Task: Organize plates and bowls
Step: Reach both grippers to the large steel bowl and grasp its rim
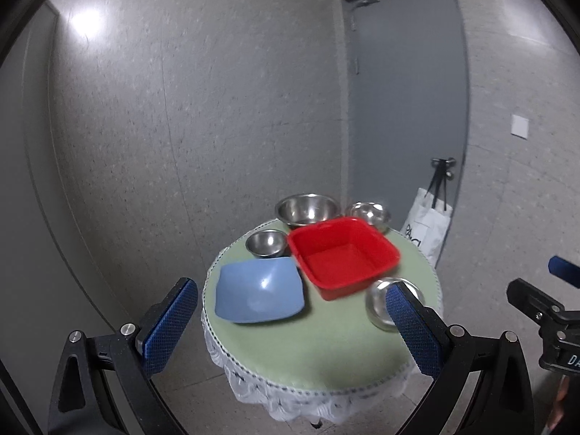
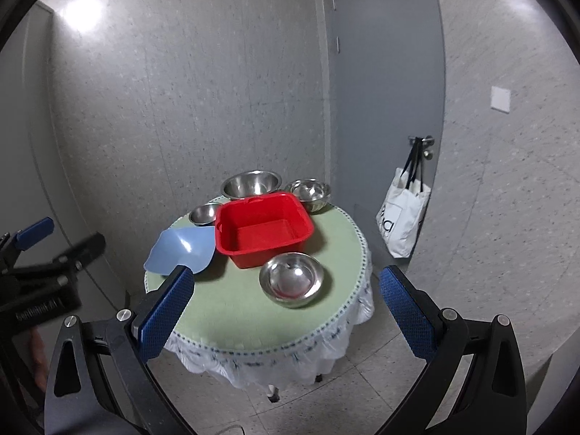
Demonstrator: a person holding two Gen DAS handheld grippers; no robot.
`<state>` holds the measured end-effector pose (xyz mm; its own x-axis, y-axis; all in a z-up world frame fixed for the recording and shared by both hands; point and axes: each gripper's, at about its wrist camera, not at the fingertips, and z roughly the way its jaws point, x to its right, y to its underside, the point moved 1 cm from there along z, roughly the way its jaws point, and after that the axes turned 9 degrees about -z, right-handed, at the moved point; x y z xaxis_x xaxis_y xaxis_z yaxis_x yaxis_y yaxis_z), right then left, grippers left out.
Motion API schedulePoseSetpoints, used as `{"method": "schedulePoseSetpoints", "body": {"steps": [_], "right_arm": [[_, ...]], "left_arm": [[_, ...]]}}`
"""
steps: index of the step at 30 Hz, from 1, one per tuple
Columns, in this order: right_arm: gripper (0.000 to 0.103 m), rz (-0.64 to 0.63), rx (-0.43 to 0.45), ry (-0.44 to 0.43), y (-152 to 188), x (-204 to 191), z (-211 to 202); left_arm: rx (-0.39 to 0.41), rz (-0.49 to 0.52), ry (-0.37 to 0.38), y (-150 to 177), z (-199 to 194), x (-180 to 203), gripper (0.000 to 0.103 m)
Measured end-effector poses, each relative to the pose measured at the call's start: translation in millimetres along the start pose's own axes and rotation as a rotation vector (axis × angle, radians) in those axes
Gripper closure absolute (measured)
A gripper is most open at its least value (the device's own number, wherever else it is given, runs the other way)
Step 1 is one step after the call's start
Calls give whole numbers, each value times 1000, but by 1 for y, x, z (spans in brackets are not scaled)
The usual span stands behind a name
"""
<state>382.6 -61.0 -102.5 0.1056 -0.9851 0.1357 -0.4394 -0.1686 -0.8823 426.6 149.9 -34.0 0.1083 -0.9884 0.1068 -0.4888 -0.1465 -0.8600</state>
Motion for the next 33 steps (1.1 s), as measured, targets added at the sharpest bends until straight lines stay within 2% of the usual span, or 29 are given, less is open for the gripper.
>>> {"method": "schedulePoseSetpoints", "body": {"steps": [5, 8, 12, 17, 20, 22, 24, 27, 30, 33], "right_arm": [[0, 10, -35, -44, -32, 8, 61], [0, 2, -38, -85, -62, 17, 104], [0, -12, -38, -162, -106, 31, 172], [0, -41, -85, -271, -164, 54, 293], [0, -53, -171, -306, -190, 61, 374], [0, -59, -224, -365, -201, 64, 429], [0, -67, -268, -378, -205, 65, 472], [1, -68, -336, -414, -202, 62, 538], [7, -50, -400, -457, -194, 59, 594], [12, -68, -471, -446, -182, 47, 638]], "left_arm": [[-46, -14, 30, -46, 76, -5, 1], [-77, -26, 46, -84, 138, -6, 1], [-104, -45, 14, -136, 232, -1, 1], [-175, -96, -50, -185, 352, 11, 1], [-265, -120, -96, -212, 446, 11, 1], [-295, -117, -133, -220, 493, 12, 1], [-354, -135, -171, -225, 555, 6, 1], [-447, -182, -198, -229, 630, -7, 8], [-518, -203, -228, -229, 688, -18, 15], [-558, -197, -254, -228, 730, -25, 26]]}}
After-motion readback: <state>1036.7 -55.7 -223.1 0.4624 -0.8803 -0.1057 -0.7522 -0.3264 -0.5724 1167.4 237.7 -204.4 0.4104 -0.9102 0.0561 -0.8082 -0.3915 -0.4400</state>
